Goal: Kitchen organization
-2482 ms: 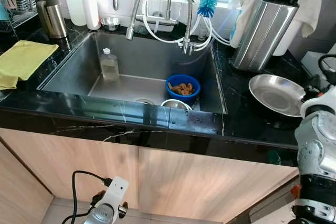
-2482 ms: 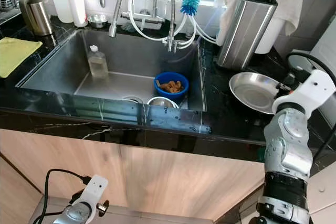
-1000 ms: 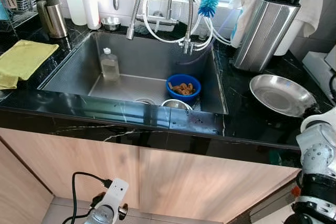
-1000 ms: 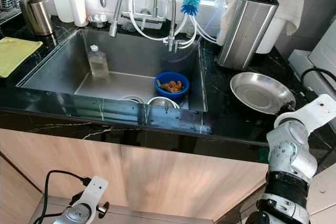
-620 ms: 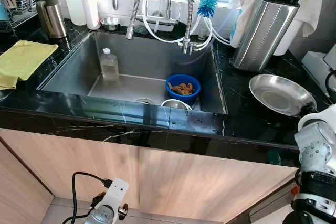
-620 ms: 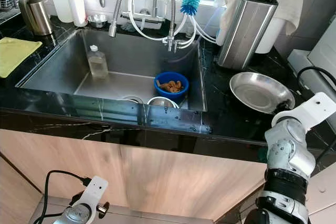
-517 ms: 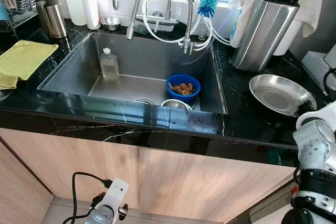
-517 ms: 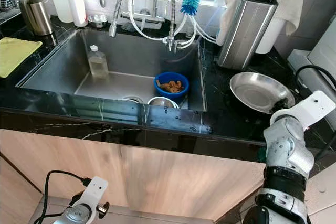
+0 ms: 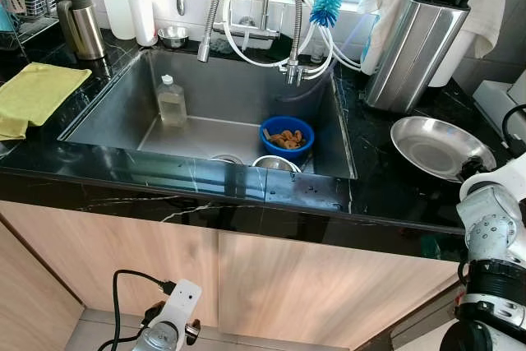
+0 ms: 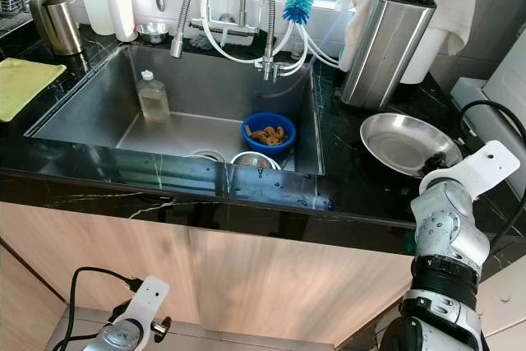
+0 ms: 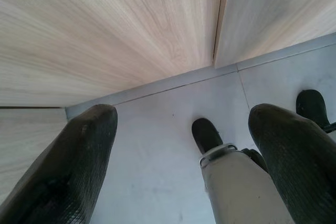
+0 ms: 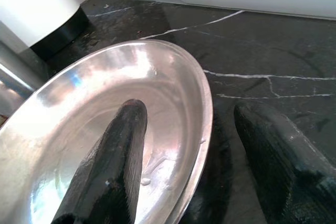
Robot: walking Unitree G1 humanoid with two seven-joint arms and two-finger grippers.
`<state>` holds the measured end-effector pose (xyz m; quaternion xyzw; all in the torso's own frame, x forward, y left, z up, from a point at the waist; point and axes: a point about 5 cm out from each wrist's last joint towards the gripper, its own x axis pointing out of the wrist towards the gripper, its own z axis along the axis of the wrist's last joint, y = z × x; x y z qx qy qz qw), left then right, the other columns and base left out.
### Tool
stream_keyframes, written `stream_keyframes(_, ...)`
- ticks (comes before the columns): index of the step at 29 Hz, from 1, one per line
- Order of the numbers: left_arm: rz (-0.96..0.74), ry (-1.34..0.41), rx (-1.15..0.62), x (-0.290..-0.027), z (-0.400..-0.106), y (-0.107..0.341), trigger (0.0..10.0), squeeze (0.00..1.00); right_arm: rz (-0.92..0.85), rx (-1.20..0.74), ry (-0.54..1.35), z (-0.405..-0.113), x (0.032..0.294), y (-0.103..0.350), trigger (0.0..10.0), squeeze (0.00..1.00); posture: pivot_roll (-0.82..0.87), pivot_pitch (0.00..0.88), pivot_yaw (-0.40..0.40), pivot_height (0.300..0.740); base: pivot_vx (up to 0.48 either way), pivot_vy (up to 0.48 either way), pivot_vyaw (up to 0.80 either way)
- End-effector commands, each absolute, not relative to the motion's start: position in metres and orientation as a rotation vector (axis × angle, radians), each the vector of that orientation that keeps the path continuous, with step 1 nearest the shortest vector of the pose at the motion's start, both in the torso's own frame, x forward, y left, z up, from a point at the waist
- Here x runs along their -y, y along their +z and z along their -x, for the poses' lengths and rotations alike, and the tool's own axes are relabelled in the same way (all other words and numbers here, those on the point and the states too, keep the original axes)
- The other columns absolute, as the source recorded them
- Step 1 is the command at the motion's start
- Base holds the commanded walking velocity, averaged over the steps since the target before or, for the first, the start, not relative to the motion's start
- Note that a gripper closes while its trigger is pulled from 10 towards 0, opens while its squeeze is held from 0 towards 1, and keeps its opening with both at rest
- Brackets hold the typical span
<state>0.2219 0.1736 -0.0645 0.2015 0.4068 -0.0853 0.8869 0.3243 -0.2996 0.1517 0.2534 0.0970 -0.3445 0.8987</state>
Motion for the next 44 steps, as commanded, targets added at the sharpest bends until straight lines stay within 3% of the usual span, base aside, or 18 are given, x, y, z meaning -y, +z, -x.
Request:
stream_keyframes(1, -0.434, -0.194, -0.86, -0.173, -0.219, -0.067, 10.0, 0.0, -0.544, -0.179, -0.738, -0.325, 0.304, 0.157, 10.0, 0.0, 0.13, 0.029, -0.129, 0.74, 0.0, 0.0, 0.0)
stream_keyframes(15, -0.433, -0.199, -0.854, -0.17, -0.22, -0.066, 10.0, 0.0, -0.588, -0.212, -0.724, -0.33, 0.302, 0.148, 10.0, 0.0, 0.13, 0.012, -0.131, 0.74, 0.0, 0.0, 0.0)
stream_keyframes(16, -0.433, -0.2, -0.854, -0.17, -0.22, -0.066, 10.0, 0.0, -0.59, -0.21, -0.721, -0.331, 0.301, 0.149, 6.3, 0.0, 0.13, 0.011, -0.131, 0.74, 0.0, 0.0, 0.0)
stream_keyframes(17, -0.433, -0.2, -0.854, -0.17, -0.22, -0.066, 10.0, 0.0, -0.592, -0.209, -0.72, -0.331, 0.3, 0.149, 6.3, 0.0, 0.13, 0.011, -0.131, 0.74, 0.0, 0.0, 0.0)
stream_keyframes(18, -0.433, -0.201, -0.854, -0.17, -0.22, -0.066, 10.0, 0.0, -0.594, -0.206, -0.718, -0.331, 0.3, 0.149, 0.0, 0.0, 0.13, 0.009, -0.131, 0.74, 0.0, 0.0, 0.0)
stream_keyframes(44, -0.438, -0.208, -0.866, -0.171, -0.218, -0.067, 10.0, 0.0, -0.609, -0.188, -0.708, -0.334, 0.297, 0.153, 0.0, 0.0, 0.13, 0.023, -0.131, 0.74, 0.0, 0.0, 0.0)
